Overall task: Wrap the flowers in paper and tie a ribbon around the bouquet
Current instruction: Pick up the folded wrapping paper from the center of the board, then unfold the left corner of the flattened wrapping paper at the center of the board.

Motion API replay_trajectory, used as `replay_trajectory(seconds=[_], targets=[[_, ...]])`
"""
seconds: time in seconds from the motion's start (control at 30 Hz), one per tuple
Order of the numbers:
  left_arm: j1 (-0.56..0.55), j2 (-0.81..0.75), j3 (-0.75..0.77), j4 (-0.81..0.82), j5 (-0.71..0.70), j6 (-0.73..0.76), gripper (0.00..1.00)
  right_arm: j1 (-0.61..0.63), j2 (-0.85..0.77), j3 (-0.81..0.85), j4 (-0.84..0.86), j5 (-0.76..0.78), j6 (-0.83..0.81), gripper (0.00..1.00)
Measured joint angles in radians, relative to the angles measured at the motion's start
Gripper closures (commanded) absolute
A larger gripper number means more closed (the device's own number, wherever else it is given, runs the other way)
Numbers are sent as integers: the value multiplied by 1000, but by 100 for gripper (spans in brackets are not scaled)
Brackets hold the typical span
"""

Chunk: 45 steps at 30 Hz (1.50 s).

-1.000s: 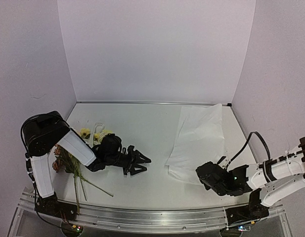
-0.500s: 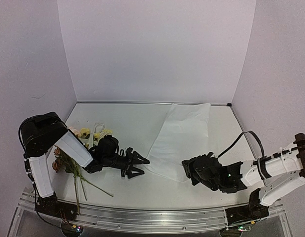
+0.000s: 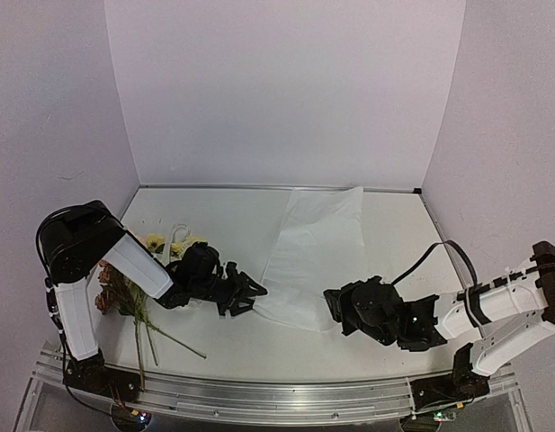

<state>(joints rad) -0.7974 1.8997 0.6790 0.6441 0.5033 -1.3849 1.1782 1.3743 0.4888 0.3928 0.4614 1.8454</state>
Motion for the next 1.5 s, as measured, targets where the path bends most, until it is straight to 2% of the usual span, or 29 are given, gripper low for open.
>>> replay_trajectory(seconds=[0.07, 0.17, 0.23, 0.33, 0.47, 0.6, 0.73, 0.97, 1.07, 1.23, 1.5], targets=[[5, 19, 21, 0, -10, 3, 68, 0, 0, -5, 13, 0, 4, 100], [6, 30, 27, -11, -17, 11, 92, 0, -5, -23, 27, 0, 7, 100], [6, 30, 28, -34, -26, 31, 99, 0, -9, -38, 34, 1, 8, 98], [5, 8, 32, -114, -57, 83, 100, 0, -16, -67, 49, 0, 9, 87], [-1, -153, 63, -344, -180, 230, 100, 0, -21, -122, 106, -6, 0, 68], [-17, -336, 168, -528, -315, 392, 100, 0, 0, -158, 181, -23, -28, 46], [-66, -427, 316, -667, -443, 544, 100, 0, 63, -153, 271, -74, -88, 27], [-201, -440, 490, -866, -601, 742, 100, 1, 109, -1, 314, -234, -273, 11], [-240, -434, 546, -933, -644, 806, 100, 2, 105, 69, 297, -299, -357, 9], [-247, -433, 559, -989, -689, 844, 100, 35, 50, 210, 99, -368, -524, 7], [-246, -456, 538, -1024, -715, 855, 100, 112, -8, 511, -348, -393, -820, 7]])
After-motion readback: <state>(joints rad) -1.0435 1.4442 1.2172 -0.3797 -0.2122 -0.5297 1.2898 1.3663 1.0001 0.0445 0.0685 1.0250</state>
